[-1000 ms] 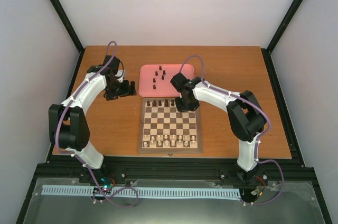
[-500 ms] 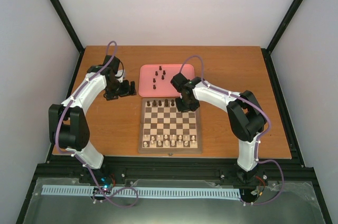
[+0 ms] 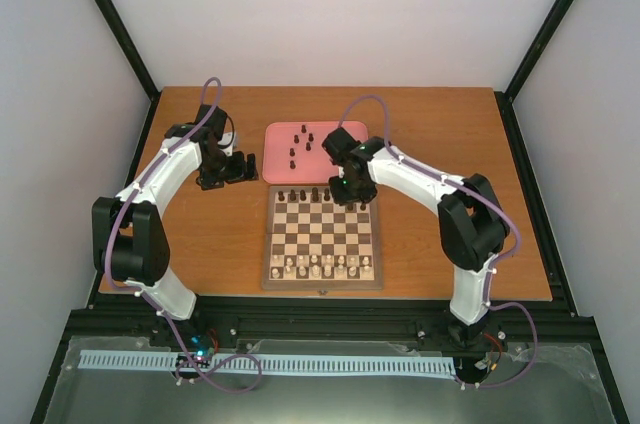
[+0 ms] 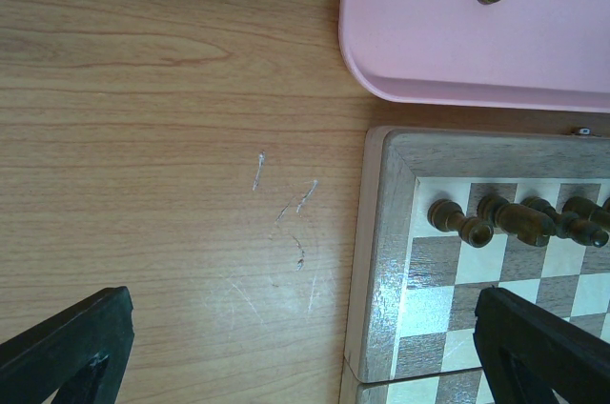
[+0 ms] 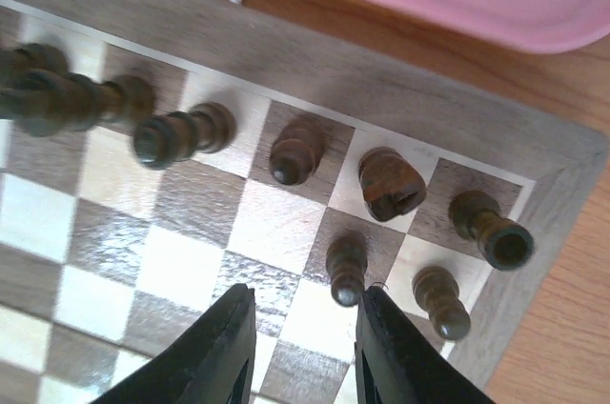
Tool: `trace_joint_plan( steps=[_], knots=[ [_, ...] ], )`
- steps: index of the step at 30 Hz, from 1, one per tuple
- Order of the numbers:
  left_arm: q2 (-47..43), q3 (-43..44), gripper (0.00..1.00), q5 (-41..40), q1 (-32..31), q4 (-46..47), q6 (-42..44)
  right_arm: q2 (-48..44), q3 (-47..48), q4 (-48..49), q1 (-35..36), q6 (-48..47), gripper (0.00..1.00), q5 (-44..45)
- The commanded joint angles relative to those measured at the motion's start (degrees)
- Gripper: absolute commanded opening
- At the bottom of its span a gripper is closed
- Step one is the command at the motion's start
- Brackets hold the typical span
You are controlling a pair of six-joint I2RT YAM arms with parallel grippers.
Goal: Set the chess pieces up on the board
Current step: Place the chess piece on the chessboard, then pick up the chess piece from the storage box.
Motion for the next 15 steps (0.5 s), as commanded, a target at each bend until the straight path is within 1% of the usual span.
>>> trace_joint_plan(
  steps=[1,4,7,10,15],
  knots=[
    [0.3,0.9,1.0,0.0,0.1,0.1,0.9,-4.9,4.1,-4.4,0.0,-0.7,0.31,-0.7],
    [0.2,1.0,1.0,-0.1,0.1,0.0,0.9,-6.1,7.2,-6.4,0.0,-0.7,0.32,0.2],
    [0.2,1.2,1.0,0.0,0.1,-0.2,0.9,-3.9,13.6,-7.9,-0.2,-1.4,0.44,0.4],
    [-0.1,1.4,1.0,0.1,0.1,-0.2,1.0,1.0,20.7,-8.1,-0.5,-2.3,0.57,0.2],
    [-0.6,1.9,1.0,0.3,0.1,-0.4,0.8,12.0,33.8,-7.9,-2.4,-3.4,0.58,-1.2]
  ],
)
